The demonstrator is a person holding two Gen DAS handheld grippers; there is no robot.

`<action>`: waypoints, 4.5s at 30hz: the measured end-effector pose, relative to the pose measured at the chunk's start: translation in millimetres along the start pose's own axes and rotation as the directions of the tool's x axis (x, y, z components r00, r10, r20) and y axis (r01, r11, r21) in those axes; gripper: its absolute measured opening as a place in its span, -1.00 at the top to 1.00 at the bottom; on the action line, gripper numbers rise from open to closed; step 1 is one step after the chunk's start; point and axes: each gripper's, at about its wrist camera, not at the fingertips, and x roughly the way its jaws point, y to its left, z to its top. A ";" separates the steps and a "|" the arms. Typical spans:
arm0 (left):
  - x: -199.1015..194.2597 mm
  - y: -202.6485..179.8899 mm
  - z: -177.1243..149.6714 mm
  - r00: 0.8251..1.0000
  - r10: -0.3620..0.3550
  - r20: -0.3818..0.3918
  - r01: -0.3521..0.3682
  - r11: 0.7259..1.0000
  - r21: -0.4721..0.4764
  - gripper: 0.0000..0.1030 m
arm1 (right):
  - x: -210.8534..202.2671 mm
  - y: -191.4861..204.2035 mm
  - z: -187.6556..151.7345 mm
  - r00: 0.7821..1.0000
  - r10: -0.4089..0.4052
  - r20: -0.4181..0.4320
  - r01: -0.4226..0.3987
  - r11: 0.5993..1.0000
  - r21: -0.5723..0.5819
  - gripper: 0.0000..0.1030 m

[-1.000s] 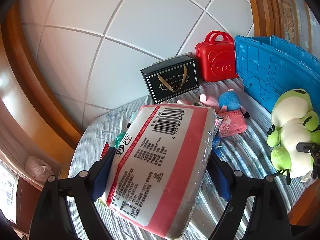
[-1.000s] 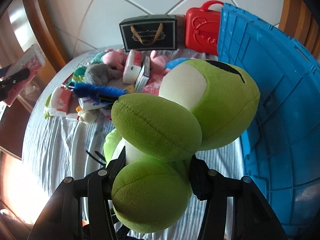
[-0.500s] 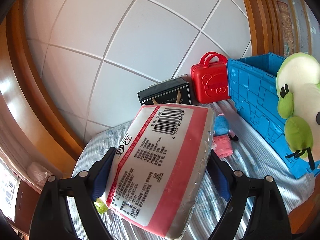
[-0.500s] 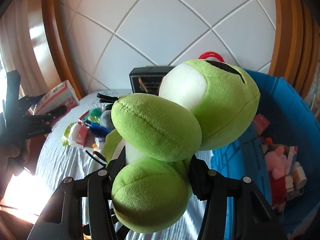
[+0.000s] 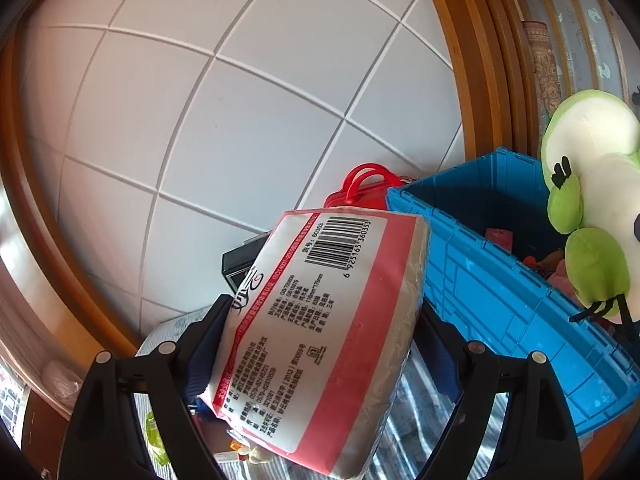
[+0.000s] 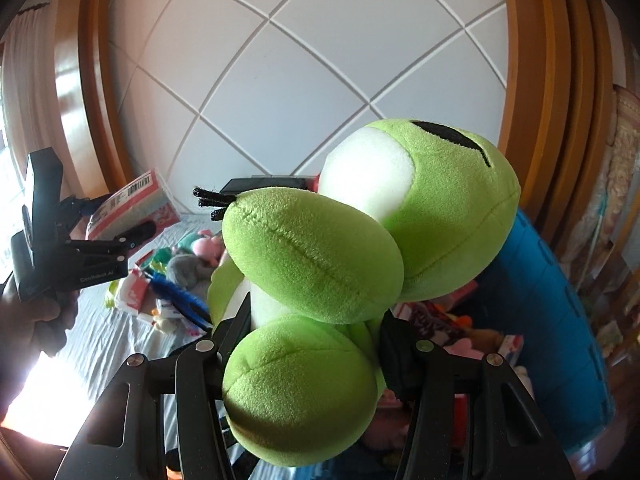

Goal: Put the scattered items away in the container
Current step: 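Carry the tissue pack in the left tool while the right tool carries the frog toward the bin, then open the left tool over the bin while the right tool releases the frog into it, then move both tools back from the bin to the pile on the bed, then grasp a pink-white tissue pack with the left tool while the right tool grasps a slim white-green box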

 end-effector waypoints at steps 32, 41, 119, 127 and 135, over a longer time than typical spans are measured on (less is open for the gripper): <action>86.3 -233.0 152.4 0.972 -0.222 0.069 0.200 0.949 0.244 -0.69 | 56.8 -217.5 26.2 0.994 -0.112 -0.014 0.112 0.993 0.042 -0.05; 110.0 -244.0 154.7 0.955 -0.296 -0.016 0.293 0.934 0.204 -1.00 | 97.8 -230.5 39.2 0.990 -0.142 -0.019 0.142 0.990 -0.012 -1.00; 239.5 322.2 -362.0 0.778 0.013 -0.628 -0.297 0.888 -0.350 -1.00 | 264.4 243.9 -58.9 0.936 0.100 -0.337 -0.137 0.987 -0.088 -1.00; 273.1 317.8 -383.6 0.732 -0.001 -0.681 -0.291 0.904 -0.314 -0.85 | 292.7 240.5 -69.8 0.932 0.060 -0.358 -0.102 0.990 -0.099 -1.00; 246.9 316.3 -382.0 0.763 -0.003 -0.646 -0.265 0.911 -0.317 -0.41 | 355.1 218.6 -77.1 0.910 -0.001 -0.414 -0.046 0.994 -0.104 -1.00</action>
